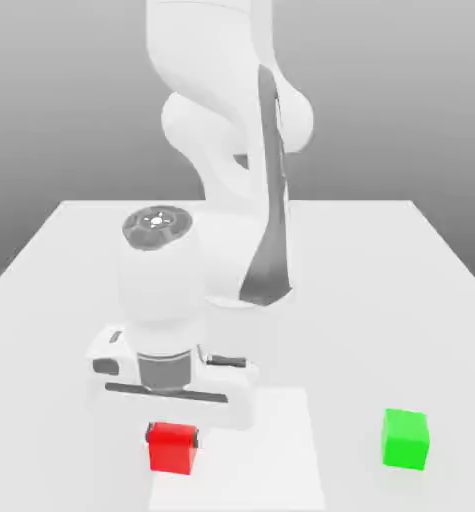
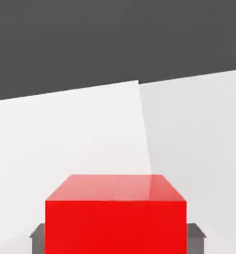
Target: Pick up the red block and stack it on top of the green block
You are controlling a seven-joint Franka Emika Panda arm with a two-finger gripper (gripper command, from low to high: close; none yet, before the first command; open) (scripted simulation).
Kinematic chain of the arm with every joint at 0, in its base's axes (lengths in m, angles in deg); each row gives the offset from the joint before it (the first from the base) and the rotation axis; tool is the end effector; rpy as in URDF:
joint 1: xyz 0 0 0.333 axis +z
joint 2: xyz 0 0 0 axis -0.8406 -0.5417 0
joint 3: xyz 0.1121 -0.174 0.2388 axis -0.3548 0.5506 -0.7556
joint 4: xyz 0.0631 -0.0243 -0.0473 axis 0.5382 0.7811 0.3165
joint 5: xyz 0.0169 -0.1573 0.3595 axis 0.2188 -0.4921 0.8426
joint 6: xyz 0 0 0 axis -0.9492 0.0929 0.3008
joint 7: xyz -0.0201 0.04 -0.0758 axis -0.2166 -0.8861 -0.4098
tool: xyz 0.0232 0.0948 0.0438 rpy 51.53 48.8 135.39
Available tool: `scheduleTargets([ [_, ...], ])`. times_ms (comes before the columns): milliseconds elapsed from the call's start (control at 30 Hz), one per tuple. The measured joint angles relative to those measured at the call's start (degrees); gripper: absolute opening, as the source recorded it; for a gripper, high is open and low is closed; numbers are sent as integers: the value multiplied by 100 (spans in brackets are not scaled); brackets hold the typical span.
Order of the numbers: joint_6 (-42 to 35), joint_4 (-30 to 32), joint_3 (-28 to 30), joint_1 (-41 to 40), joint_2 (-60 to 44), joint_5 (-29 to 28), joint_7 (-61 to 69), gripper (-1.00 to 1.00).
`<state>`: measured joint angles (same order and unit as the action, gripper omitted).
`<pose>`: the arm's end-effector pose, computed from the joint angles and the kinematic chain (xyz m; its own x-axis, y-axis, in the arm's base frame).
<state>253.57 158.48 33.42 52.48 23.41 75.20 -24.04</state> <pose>0.4267 -0.0778 0.1499 0.5967 -0.8024 0.0013 -0.8024 -0.5967 0.0008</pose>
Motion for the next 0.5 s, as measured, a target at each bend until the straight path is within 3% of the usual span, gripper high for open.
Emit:
scheduleTargets([
  [67, 20, -3, -14, -13, -25, 1, 5, -100],
  [267, -866, 146, 128, 130, 1013, -321, -286, -100],
  [500, -1205, -20, -465, 929, 1165, -397, -1297, -100],
])
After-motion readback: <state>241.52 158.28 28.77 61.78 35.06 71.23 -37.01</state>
